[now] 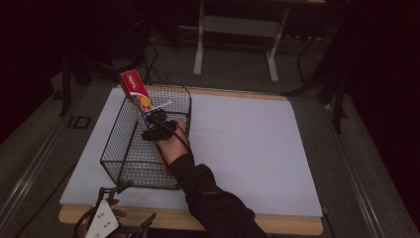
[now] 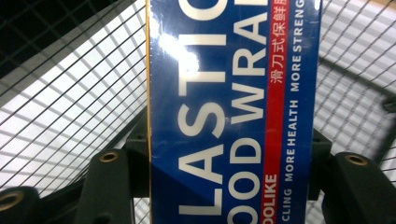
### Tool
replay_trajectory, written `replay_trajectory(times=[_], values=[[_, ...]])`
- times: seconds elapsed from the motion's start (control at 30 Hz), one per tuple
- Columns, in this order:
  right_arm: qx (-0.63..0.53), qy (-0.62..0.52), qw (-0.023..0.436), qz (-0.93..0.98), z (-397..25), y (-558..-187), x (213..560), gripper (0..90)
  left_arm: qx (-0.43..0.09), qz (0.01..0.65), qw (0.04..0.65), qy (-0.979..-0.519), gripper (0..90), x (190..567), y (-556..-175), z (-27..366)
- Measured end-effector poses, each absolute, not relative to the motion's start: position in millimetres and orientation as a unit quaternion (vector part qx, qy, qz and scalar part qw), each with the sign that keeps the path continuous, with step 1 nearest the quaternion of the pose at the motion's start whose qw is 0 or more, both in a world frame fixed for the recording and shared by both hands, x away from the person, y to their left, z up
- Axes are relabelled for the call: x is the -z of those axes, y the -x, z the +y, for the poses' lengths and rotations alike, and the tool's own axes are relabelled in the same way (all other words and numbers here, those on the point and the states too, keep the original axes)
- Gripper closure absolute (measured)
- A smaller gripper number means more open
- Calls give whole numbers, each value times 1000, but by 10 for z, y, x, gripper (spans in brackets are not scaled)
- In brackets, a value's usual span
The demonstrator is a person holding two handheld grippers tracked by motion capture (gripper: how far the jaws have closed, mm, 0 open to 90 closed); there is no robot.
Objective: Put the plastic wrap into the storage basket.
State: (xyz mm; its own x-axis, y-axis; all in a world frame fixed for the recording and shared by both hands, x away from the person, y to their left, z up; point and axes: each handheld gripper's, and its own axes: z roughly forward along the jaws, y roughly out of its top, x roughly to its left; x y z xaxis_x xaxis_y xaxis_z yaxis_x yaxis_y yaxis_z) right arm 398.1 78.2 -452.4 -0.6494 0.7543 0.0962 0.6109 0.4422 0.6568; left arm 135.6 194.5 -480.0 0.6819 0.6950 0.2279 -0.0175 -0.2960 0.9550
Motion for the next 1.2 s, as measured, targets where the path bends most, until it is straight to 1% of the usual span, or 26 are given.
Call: replay_trajectory(times=[0.2, 0.33, 0.5, 0.6, 0.67, 0.83, 1.0, 1.07, 1.2], values=[[-334, -402, 102, 846, 756, -3954, 4557, 399, -327, 229, 545, -737, 2, 4803, -1357, 1939], [-329, -393, 114, 851, 771, -3929, 4558, 386, -326, 229, 546, -737, 2, 4805, -1358, 1934], [-314, -381, 126, 860, 788, -3932, 4565, 345, -326, 229, 545, -738, 2, 4805, -1356, 1936], [-316, -386, 126, 857, 756, -3954, 4582, 332, -326, 228, 545, -738, 2, 4806, -1355, 1933], [-319, -392, 123, 854, 728, -3970, 4583, 308, -326, 228, 544, -738, 2, 4807, -1356, 1933], [-328, -386, 127, 853, 681, -3957, 4538, 310, -326, 228, 543, -739, 2, 4808, -1358, 1930], [-339, -379, 122, 852, 653, -3919, 4475, 248, -326, 228, 542, -740, 2, 4809, -1357, 1922], [-344, -377, 120, 852, 631, -3909, 4440, 197, -326, 228, 542, -740, 2, 4809, -1359, 1922], [-361, -374, 106, 848, 558, -3912, 4372, 133, -326, 228, 542, -740, 2, 4811, -1362, 1922]])
